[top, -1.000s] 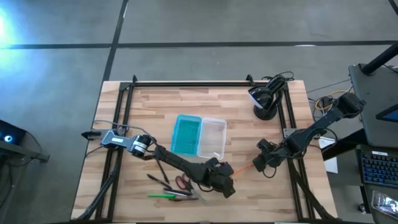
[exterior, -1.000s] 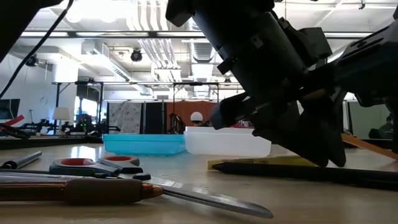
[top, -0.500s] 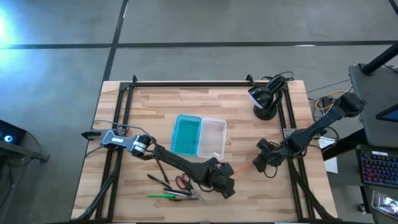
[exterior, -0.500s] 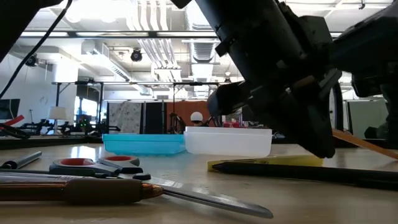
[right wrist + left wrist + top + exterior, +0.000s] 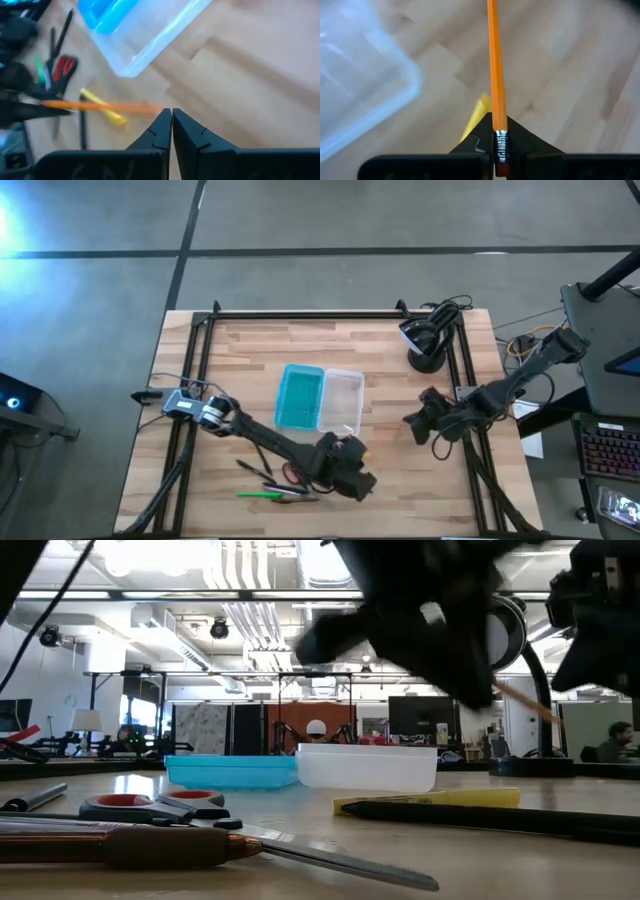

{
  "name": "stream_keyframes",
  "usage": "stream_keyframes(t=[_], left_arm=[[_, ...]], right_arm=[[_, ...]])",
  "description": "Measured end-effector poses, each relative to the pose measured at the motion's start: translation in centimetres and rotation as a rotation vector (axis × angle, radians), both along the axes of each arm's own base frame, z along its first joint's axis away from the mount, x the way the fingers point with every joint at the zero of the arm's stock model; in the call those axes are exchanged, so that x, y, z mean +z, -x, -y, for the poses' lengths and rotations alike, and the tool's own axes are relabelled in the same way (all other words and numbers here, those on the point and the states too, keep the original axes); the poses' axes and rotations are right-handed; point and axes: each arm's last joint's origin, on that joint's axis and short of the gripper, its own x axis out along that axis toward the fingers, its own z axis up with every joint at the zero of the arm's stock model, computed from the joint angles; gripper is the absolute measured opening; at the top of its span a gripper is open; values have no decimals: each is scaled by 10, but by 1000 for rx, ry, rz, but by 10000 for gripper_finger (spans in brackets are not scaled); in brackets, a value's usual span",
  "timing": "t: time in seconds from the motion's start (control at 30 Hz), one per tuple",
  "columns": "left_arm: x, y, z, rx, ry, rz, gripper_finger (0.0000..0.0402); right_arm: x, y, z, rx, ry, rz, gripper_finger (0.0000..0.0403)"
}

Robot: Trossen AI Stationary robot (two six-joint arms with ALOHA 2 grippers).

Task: Pick & place school supplies into a supply box
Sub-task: Put the orange pencil into the supply box

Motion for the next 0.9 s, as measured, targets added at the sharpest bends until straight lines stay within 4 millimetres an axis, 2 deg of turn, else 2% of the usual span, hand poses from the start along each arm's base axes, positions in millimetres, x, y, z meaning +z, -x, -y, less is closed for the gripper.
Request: stream_keyframes(t=[0.17, 0.4, 0.5, 0.7, 0.9], left_arm=[[11, 18, -5, 290, 83, 37, 1], [14, 22, -13, 471, 161, 104, 1], [14, 19, -22, 544, 183, 135, 1], [1, 10, -60, 627, 183, 93, 1], [-10, -1, -84, 570, 246, 37, 1]], right_arm=[[13, 8, 6, -22, 69, -47, 9], [8, 10, 7, -31, 65, -67, 9], [6, 10, 8, -38, 53, -75, 9], [6, 10, 8, -19, 64, -80, 9], [5, 11, 7, 0, 64, -92, 9]])
